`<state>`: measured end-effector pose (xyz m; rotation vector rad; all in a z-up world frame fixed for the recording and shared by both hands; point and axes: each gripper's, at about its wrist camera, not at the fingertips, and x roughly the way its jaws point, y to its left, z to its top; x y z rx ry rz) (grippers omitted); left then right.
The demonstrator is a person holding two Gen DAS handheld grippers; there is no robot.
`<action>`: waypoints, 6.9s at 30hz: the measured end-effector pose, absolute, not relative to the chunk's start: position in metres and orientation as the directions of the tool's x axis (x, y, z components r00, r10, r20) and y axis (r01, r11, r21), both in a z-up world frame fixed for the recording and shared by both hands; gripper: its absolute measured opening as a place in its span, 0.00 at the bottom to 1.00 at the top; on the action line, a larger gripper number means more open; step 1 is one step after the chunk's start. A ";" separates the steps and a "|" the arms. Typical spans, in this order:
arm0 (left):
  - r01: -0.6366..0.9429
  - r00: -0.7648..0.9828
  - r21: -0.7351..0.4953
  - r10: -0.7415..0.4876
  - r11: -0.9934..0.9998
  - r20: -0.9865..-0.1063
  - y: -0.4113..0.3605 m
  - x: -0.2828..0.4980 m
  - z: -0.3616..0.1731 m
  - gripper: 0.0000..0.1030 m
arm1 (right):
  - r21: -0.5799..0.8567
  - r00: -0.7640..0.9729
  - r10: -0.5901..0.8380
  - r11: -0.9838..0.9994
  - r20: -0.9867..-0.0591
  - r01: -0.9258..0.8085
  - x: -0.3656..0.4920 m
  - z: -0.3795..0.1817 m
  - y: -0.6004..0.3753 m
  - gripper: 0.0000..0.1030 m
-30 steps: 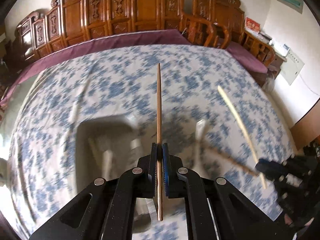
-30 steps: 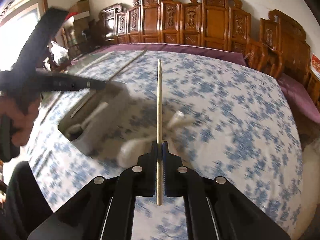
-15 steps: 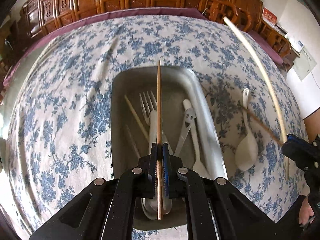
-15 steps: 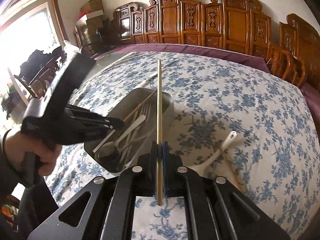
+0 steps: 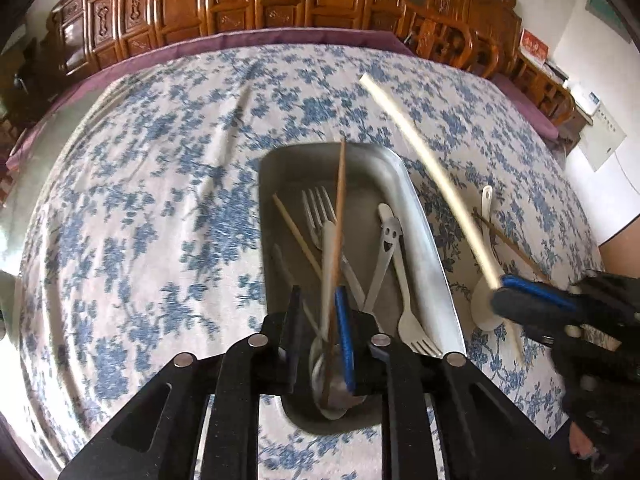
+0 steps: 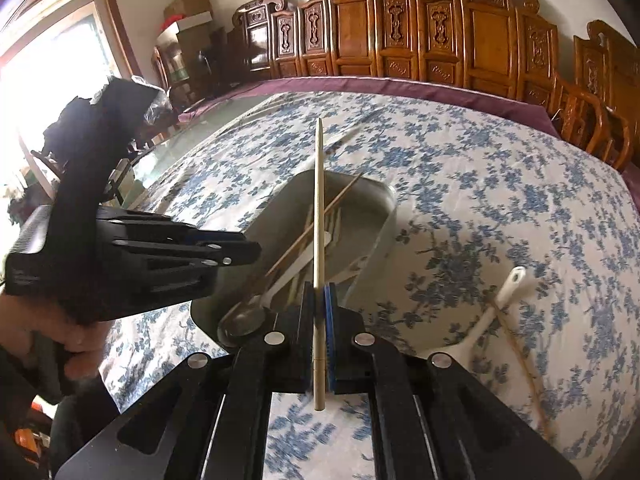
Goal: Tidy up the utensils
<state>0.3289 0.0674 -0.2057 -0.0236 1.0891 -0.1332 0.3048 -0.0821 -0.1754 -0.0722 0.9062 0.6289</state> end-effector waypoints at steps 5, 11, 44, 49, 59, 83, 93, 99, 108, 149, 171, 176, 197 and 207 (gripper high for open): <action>0.088 0.475 -0.079 -0.112 0.993 -0.873 0.085 0.322 -0.196 0.15 | 0.206 0.415 0.461 0.825 -0.784 -0.527 0.316 -0.189 -0.056 0.06; 0.060 0.488 -0.088 -0.106 0.994 -0.866 0.103 0.319 -0.190 0.15 | 0.200 0.307 0.364 0.867 -0.879 -0.457 0.334 -0.219 -0.037 0.06; 0.223 0.517 -0.094 -0.200 0.970 -0.832 0.005 0.312 -0.179 0.34 | 0.022 0.530 0.270 0.904 -0.804 -0.428 0.318 -0.207 -0.241 0.30; 0.269 0.492 -0.104 -0.230 0.957 -0.840 -0.038 0.319 -0.186 0.34 | 0.045 0.502 0.265 0.912 -0.823 -0.409 0.320 -0.231 -0.271 0.30; 0.331 0.428 -0.079 -0.225 0.940 -0.875 -0.099 0.331 -0.214 0.35 | 0.056 0.425 0.276 0.885 -0.862 -0.463 0.323 -0.260 -0.267 0.30; 0.320 0.314 0.017 -0.089 0.947 -0.945 -0.142 0.373 -0.272 0.34 | 0.016 0.527 0.263 0.904 -0.808 -0.427 0.320 -0.249 -0.298 0.06; 0.325 0.311 0.008 -0.098 0.946 -0.945 -0.146 0.376 -0.271 0.18 | 0.025 0.521 0.256 0.912 -0.814 -0.409 0.325 -0.254 -0.302 0.06; 0.335 0.325 0.012 -0.104 0.942 -0.940 -0.147 0.370 -0.269 0.08 | 0.052 0.524 0.265 0.921 -0.810 -0.385 0.327 -0.253 -0.309 0.06; 0.328 0.396 -0.010 -0.147 0.945 -0.906 -0.139 0.358 -0.234 0.08 | 0.082 0.538 0.283 0.927 -0.794 -0.367 0.323 -0.240 -0.304 0.06; 0.082 0.497 -0.031 -0.068 0.996 -0.865 0.070 0.327 -0.184 0.31 | 0.154 0.499 0.465 0.825 -0.731 -0.543 0.296 -0.157 -0.102 0.06; 0.031 0.531 -0.049 -0.058 0.998 -0.845 0.128 0.302 -0.168 0.31 | 0.143 0.428 0.417 0.829 -0.802 -0.540 0.315 -0.205 -0.030 0.07; 0.031 0.532 -0.049 -0.058 0.998 -0.845 0.126 0.302 -0.167 0.31 | 0.159 0.424 0.432 0.825 -0.796 -0.543 0.314 -0.205 -0.029 0.07; 0.038 0.624 -0.040 -0.055 0.999 -0.780 0.096 0.271 -0.139 0.68 | 0.225 0.553 0.497 0.844 -0.669 -0.486 0.283 -0.142 -0.090 0.23; 0.073 0.743 -0.039 -0.080 0.997 -0.665 0.051 0.224 -0.075 0.82 | 0.183 0.700 0.399 0.913 -0.592 -0.365 0.238 -0.075 -0.160 0.57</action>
